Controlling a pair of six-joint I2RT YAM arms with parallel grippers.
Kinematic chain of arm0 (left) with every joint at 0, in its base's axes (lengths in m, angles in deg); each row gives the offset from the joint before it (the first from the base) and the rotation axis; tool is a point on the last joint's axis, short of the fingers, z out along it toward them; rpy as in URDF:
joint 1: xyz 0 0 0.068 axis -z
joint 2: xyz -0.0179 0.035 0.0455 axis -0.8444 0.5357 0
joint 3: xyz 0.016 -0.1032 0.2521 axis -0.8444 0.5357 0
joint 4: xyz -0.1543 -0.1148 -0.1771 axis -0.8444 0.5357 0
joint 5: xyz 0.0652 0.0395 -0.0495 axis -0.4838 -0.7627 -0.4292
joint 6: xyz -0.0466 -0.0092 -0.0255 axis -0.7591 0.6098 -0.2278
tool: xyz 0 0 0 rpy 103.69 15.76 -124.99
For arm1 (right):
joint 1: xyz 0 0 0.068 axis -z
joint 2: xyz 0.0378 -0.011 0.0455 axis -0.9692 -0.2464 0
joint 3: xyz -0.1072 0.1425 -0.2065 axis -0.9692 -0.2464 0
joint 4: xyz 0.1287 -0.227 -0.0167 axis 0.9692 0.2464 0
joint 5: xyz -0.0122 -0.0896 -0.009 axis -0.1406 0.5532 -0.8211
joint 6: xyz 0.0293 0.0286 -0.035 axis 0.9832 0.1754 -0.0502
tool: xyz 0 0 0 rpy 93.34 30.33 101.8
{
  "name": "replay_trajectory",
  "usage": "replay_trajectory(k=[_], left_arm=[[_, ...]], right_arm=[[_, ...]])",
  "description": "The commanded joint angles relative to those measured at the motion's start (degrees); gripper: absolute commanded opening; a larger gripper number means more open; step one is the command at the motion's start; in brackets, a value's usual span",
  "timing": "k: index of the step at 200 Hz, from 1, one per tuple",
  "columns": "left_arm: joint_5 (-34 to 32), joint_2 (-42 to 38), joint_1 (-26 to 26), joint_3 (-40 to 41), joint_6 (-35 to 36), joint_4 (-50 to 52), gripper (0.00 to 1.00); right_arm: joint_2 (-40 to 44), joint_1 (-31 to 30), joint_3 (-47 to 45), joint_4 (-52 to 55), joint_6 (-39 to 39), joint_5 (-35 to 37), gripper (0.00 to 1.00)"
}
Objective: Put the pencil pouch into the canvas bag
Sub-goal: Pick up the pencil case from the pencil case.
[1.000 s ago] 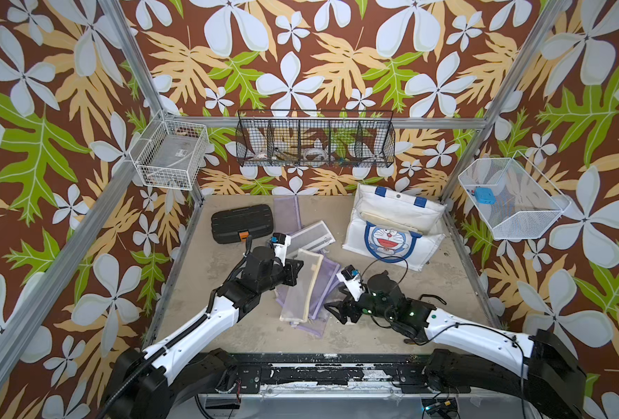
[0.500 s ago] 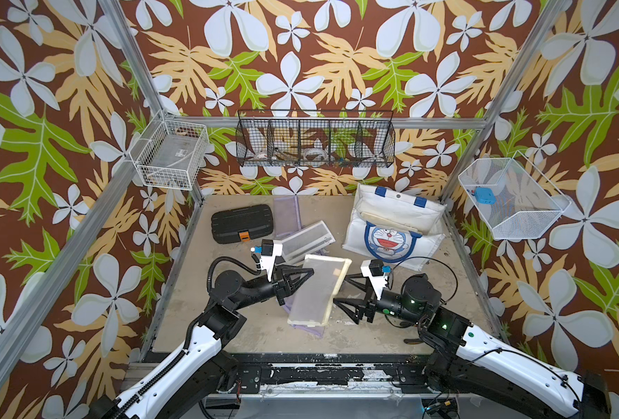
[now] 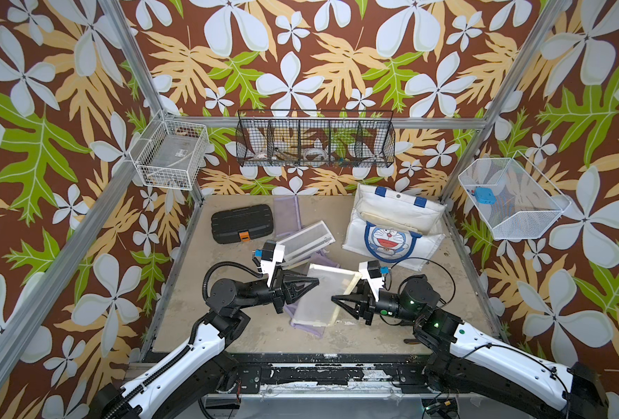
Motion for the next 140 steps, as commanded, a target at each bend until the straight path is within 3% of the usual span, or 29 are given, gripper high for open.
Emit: replay_trajectory(k=[1,16,40,54,63,78,99,140], left_arm=[[-0.62,0.13,0.10,0.33,-0.51,-3.17,0.00],[-2.79,0.02,0.10,0.51,0.24,-1.45,0.03],[-9.00,-0.20,0.10,-0.76,4.76,8.23,0.57],[-15.25,-0.46,0.06,-1.94,8.32,16.09,0.77],[-20.09,-0.60,0.10,-2.94,10.66,21.78,0.85],[-27.38,-0.77,0.02,-4.05,13.56,28.92,0.92],[-33.86,-0.92,0.02,-4.12,15.52,34.35,0.92],[-35.59,-4.20,0.01,-1.79,15.76,35.28,0.92]], right_arm=[[0.29,-0.11,0.53,-3.01,0.80,-2.17,0.13],[1.89,-0.10,0.80,0.27,-0.49,-0.15,0.00],[5.84,-0.10,1.88,9.35,-4.02,7.47,0.00],[7.92,-0.17,3.98,16.73,-7.08,13.90,0.00],[8.68,-0.05,5.93,21.58,-8.97,19.44,0.00],[8.64,0.05,9.83,28.51,-11.88,29.48,0.00],[5.07,0.21,18.45,36.73,-16.87,40.61,0.00],[-9.34,3.48,39.80,48.69,-30.96,59.48,0.00]])
